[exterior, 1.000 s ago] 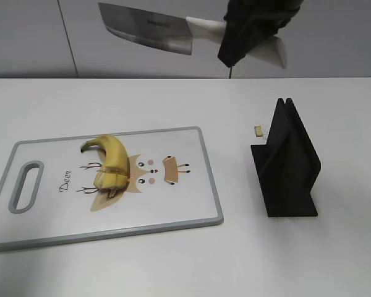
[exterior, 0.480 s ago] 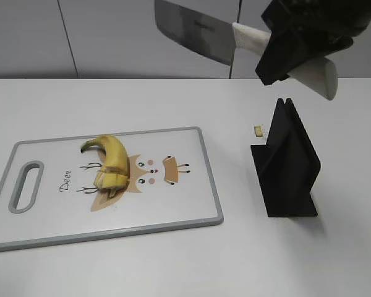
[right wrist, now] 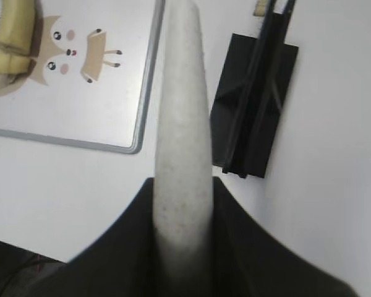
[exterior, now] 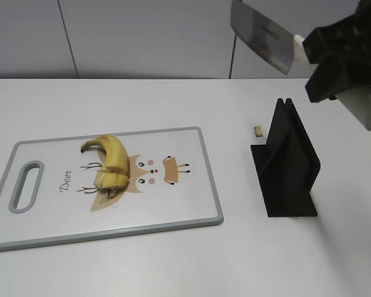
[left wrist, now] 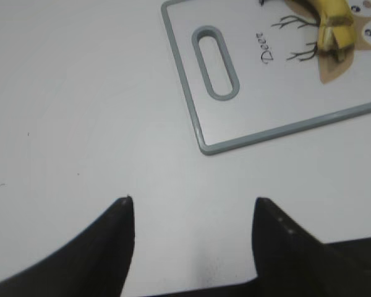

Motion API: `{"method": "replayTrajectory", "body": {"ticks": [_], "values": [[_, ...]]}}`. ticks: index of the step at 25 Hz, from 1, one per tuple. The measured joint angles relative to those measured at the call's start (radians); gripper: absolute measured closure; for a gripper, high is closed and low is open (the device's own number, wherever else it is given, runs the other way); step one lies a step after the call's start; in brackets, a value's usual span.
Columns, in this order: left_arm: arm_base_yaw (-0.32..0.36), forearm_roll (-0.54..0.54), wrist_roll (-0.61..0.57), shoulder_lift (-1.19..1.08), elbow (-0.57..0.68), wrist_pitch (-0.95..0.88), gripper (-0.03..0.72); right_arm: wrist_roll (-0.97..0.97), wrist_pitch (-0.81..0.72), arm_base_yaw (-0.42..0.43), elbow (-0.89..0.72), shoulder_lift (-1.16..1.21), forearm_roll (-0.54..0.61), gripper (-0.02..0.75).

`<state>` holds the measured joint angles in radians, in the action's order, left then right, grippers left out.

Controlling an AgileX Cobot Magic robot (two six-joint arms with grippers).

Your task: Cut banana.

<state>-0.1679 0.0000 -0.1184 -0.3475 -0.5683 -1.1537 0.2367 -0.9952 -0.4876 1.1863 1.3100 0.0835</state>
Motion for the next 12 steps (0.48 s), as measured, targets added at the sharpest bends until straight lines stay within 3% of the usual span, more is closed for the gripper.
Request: {"method": "replayTrajectory", "body": {"ticks": [12], "values": [[0.0,0.0,0.0,0.3,0.084,0.071,0.129,0.204,0.053,0.0,-0.196,-0.167,-0.091,0.567]]}}
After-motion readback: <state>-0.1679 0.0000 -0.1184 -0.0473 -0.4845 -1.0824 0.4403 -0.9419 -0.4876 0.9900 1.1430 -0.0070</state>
